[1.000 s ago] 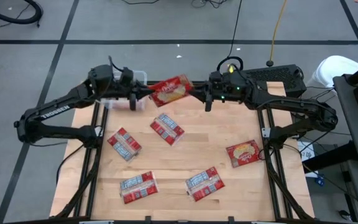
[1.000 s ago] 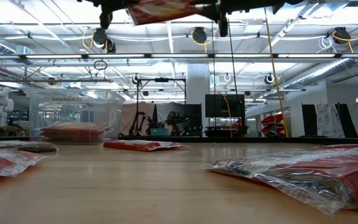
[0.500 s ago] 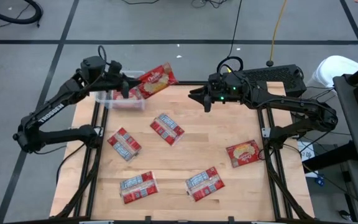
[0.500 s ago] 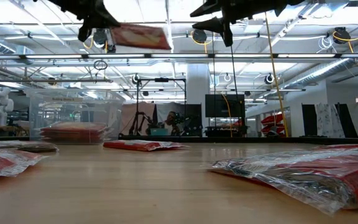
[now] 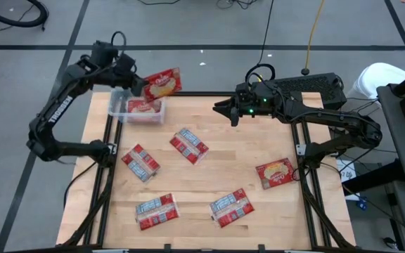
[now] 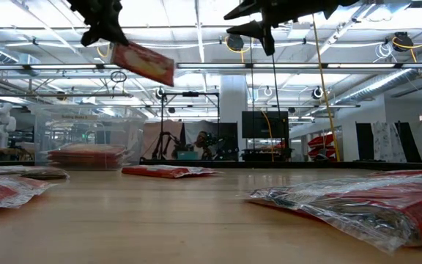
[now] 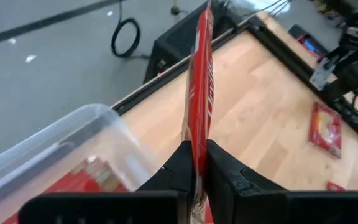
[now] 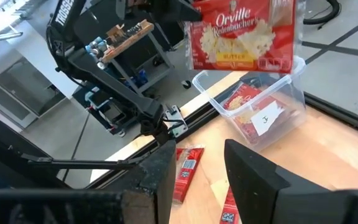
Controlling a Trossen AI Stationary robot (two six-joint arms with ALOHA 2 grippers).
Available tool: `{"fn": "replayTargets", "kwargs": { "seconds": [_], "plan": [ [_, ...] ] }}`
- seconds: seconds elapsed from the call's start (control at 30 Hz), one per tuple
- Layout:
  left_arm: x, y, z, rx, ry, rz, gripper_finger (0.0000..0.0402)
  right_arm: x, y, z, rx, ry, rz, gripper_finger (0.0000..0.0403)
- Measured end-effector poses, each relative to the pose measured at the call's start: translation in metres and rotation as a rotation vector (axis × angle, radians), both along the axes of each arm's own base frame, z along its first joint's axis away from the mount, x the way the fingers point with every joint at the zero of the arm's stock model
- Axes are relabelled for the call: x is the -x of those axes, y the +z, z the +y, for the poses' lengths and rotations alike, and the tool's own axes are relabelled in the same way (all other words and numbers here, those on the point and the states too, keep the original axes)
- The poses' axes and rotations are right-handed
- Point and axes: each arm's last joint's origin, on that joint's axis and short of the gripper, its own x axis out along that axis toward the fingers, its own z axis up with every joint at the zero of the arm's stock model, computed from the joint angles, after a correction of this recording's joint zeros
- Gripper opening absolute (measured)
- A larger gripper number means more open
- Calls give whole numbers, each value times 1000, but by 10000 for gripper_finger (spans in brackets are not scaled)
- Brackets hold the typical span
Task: Sort popcorn bags into baskets
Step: Put the popcorn pack into the transparent bin
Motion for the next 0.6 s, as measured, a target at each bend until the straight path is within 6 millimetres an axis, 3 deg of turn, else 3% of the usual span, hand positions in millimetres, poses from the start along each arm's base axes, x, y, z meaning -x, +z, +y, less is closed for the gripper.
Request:
{"fn": "replayTargets", "kwargs": {
  "seconds": [0.33,0.6],
  "plan": [
    [21,-1,12,86,101,175,30,0,-1,-1,27,-26,13,128],
    [38,-11,4,232,144,298,30,1,-3,-1,50,-15,43,128]
  ]
}}
